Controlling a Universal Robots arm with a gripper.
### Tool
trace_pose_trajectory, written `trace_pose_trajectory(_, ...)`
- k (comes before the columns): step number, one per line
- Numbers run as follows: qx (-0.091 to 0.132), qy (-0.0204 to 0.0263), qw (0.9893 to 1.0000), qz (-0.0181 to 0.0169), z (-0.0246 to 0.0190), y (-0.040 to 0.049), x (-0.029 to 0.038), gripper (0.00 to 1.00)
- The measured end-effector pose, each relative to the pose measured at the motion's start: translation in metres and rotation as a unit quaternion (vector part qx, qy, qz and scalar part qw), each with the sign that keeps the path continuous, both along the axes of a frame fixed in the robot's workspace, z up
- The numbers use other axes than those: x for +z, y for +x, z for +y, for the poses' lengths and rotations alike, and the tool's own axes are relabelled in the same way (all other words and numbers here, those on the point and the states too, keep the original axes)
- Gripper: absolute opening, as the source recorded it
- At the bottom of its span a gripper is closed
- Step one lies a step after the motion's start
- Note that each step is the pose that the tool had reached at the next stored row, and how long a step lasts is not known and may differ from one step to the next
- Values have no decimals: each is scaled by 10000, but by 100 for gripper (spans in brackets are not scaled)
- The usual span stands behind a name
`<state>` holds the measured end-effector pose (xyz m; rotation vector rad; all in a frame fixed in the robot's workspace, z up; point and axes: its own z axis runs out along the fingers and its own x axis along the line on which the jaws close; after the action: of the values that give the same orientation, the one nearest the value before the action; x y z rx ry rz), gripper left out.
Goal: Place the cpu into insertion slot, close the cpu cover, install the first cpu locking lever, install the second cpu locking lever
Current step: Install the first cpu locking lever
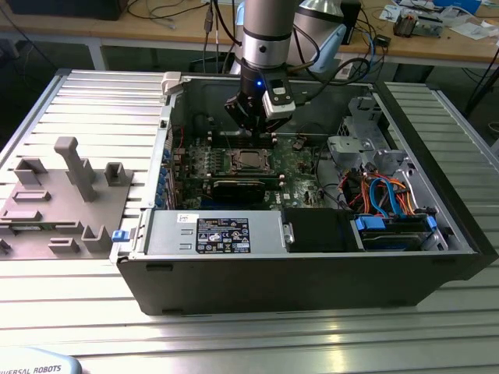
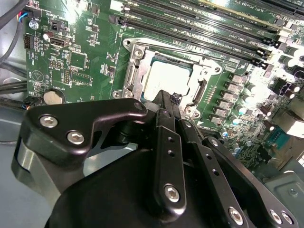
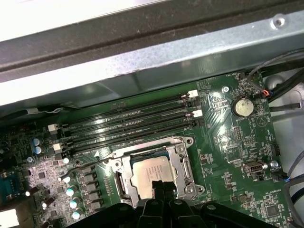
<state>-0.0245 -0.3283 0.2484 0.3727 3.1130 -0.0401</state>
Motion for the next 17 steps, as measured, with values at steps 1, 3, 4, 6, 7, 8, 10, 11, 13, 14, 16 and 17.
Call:
trace_pose_trajectory(1, 5, 0, 10000, 0, 0, 0, 0, 11)
trace_pose_trajectory(3, 9, 0, 10000, 0, 0, 0, 0, 11)
trace_pose_trajectory(4, 22, 0, 10000, 0, 0, 0, -1, 11)
trace_pose_trajectory(6, 43, 0, 10000, 0, 0, 0, -1, 11)
trace_pose_trajectory(7, 44, 0, 10000, 0, 0, 0, -1, 11)
trace_pose_trajectory(8, 48, 0, 10000, 0, 0, 0, -1, 11)
trace_pose_trajectory(10, 53, 0, 10000, 0, 0, 0, -1, 11)
trace_pose_trajectory(11, 57, 0, 10000, 0, 0, 0, -1, 11)
trace_pose_trajectory(13, 62, 0, 10000, 0, 0, 0, -1, 11)
trace_pose_trajectory(14, 66, 0, 10000, 0, 0, 0, -1, 11)
trace_pose_trajectory(16, 73, 0, 10000, 0, 0, 0, 0, 11)
trace_pose_trajectory(17, 75, 0, 10000, 0, 0, 0, 0, 11)
